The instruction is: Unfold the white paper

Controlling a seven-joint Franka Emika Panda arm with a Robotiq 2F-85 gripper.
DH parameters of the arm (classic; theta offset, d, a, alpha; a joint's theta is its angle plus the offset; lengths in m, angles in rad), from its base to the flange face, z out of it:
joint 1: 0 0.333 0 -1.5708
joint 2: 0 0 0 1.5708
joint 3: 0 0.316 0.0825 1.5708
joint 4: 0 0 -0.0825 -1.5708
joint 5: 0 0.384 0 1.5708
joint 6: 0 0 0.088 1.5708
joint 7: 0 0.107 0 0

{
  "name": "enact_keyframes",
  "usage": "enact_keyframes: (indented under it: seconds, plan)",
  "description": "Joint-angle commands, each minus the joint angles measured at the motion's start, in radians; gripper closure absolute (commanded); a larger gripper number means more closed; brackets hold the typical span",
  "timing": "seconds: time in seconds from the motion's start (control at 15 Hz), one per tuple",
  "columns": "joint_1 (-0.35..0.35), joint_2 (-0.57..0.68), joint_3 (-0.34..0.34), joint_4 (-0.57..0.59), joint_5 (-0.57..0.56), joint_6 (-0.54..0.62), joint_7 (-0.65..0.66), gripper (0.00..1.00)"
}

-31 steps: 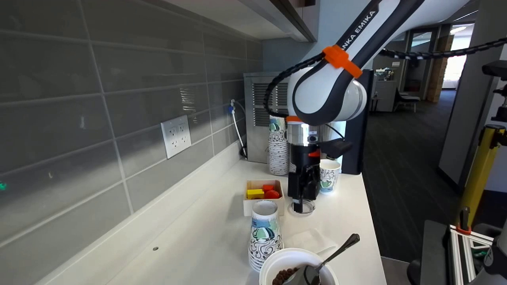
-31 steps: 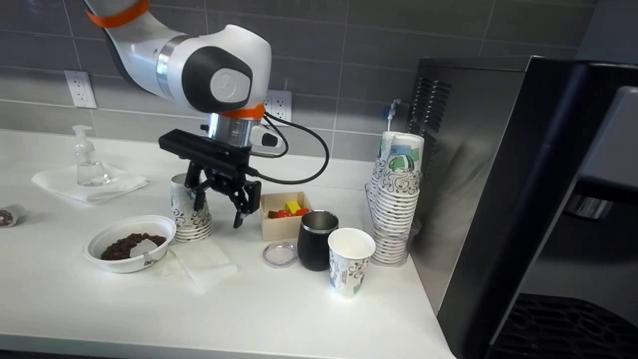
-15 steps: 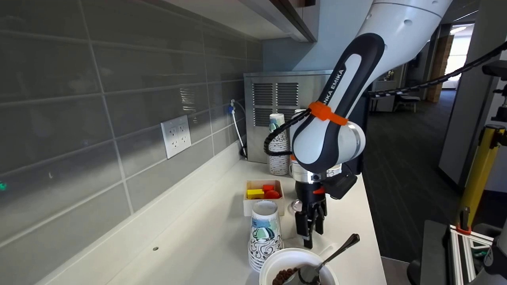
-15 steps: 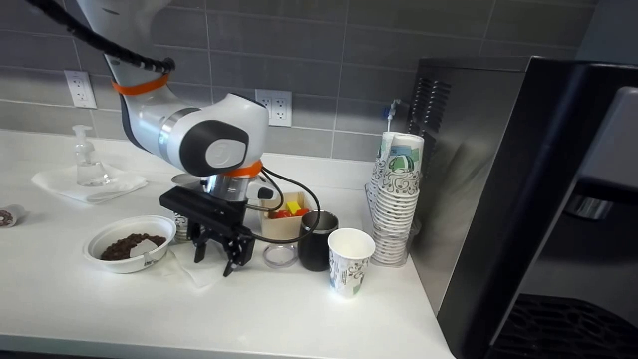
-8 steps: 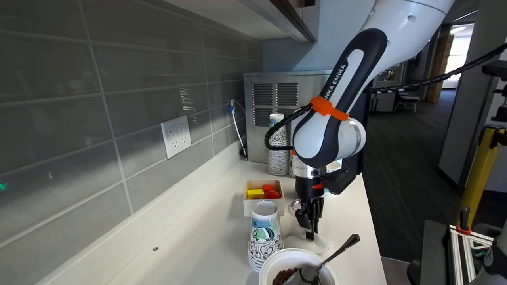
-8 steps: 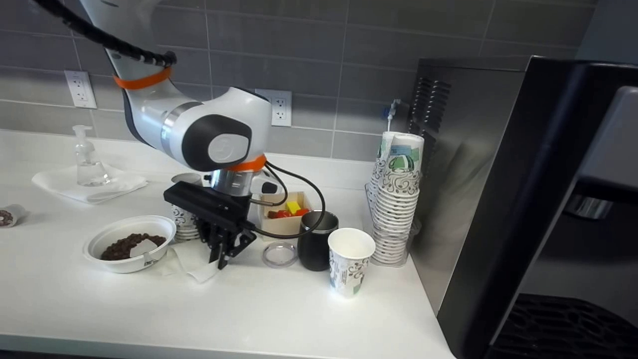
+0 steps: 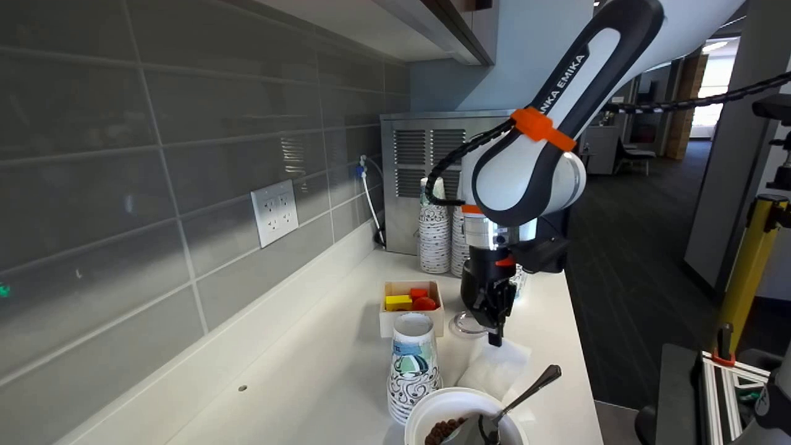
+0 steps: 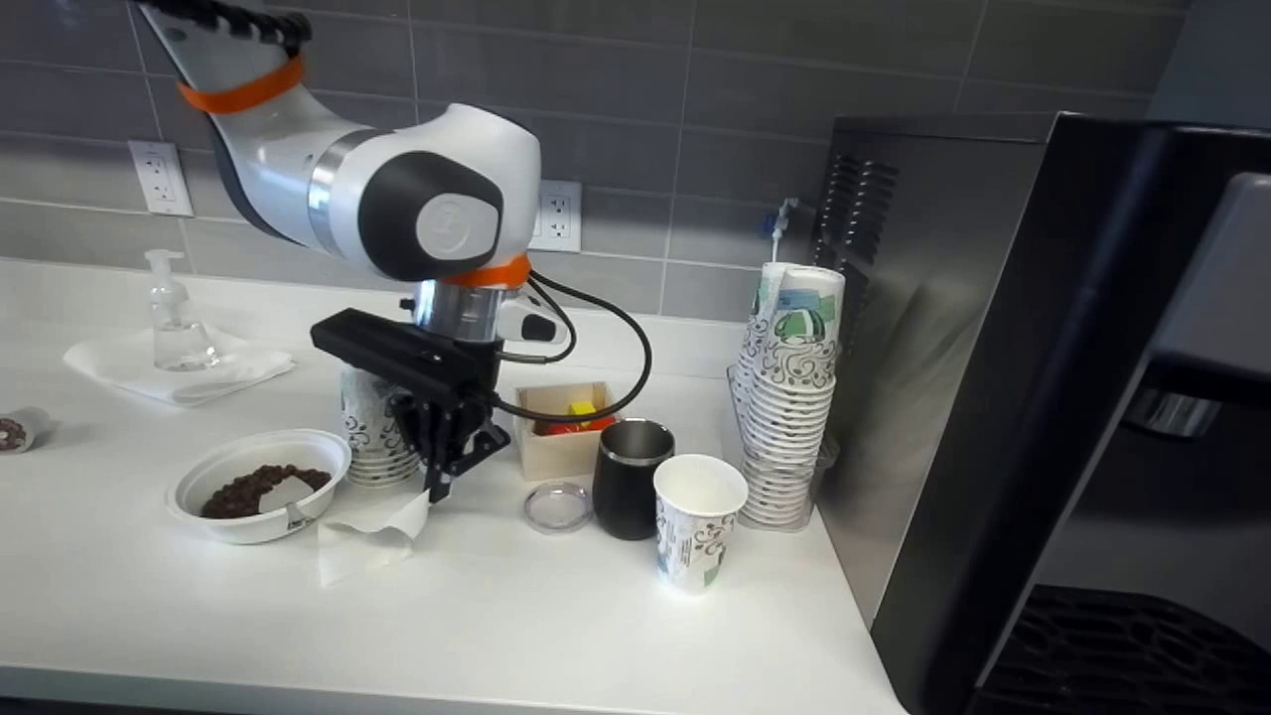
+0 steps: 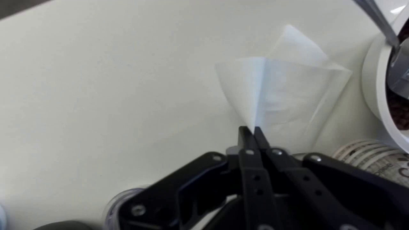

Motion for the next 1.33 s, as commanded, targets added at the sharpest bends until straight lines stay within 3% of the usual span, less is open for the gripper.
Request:
enact_keyframes:
  seconds: [0.0,0.33,0.73,1.27]
  plan:
    - [-0.017,-0.111,-0.016,-0.008,-0.127,-0.148,0.154,1.0]
    - [-0.032,-0.133,-0.012,0.062,-0.197,-0.326,0.3,1.0]
    - [-0.038,-0.064,-0.006,0.205,-0.213,-0.516,0.509,1.0]
    - [-0.021,0.08,-0.013,0.327,-0.238,-0.589,0.725,1.0]
